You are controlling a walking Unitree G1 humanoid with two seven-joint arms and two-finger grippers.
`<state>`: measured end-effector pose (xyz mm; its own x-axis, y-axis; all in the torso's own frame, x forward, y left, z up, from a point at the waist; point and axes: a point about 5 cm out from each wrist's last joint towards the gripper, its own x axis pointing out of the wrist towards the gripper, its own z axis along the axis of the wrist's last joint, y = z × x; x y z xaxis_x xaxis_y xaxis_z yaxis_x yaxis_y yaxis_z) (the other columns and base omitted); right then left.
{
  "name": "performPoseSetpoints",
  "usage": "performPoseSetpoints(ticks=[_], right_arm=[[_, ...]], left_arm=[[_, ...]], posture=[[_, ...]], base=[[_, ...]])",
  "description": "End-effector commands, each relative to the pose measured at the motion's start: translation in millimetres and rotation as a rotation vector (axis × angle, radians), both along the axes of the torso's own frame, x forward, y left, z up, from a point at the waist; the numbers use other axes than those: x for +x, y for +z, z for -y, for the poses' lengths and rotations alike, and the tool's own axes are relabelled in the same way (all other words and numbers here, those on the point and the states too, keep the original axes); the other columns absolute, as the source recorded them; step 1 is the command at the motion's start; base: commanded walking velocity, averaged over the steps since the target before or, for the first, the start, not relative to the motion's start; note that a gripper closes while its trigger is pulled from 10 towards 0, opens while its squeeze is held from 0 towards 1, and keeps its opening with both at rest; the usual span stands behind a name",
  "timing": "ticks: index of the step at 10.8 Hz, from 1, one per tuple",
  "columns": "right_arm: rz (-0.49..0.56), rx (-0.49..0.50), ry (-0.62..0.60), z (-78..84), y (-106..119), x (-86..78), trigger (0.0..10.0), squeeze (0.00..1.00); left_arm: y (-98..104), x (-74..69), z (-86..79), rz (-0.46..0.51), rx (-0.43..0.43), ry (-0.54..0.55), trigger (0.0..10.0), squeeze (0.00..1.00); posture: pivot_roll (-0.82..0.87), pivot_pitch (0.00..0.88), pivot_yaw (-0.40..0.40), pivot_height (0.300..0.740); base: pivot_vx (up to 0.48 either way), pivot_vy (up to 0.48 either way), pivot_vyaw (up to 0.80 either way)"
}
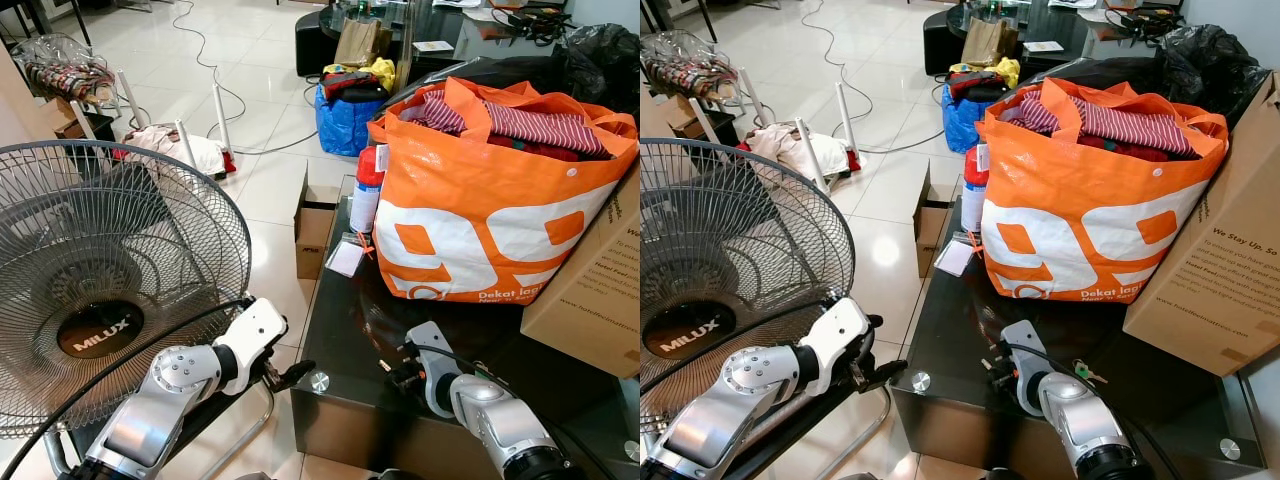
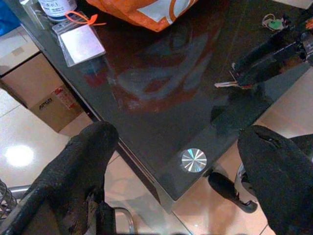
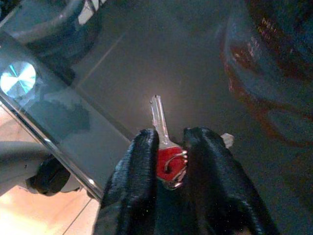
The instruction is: Hang keys on a hook
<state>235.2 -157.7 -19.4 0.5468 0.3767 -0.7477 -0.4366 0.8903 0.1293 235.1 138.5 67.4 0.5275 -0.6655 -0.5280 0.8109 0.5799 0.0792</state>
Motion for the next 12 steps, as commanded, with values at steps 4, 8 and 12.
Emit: performPoseSetpoints(ticks=[4, 8, 12], right_arm=[[0.013, -0.017, -0.007, 3.4, 1.1, 3.1, 0.3, 0.0], [0.181, -0.006, -0.163, 14.5, 18.1, 25.1, 0.0, 0.0], [0.143, 0.092, 0.031, 8.7, 24.8, 9.9, 0.0, 0.0]], left_arm=[[1.7, 4.0, 1.5, 0.01, 0.007, -0.014, 10.0, 0.0], [2.8, 7.5, 2.3, 0.019, 0.009, -0.02, 10.0, 0.0], [2.8, 7.1, 3.1, 0.022, 0.01, -0.026, 10.0, 0.0]], posture=[[-0.12, 0.0, 0.029, 0.74], [-0.12, 0.0, 0.034, 0.74], [-0.12, 0.0, 0.032, 0.74]], base=[[0.0, 0.0, 0.0], [0.0, 0.0, 0.0], [0.0, 0.0, 0.0]])
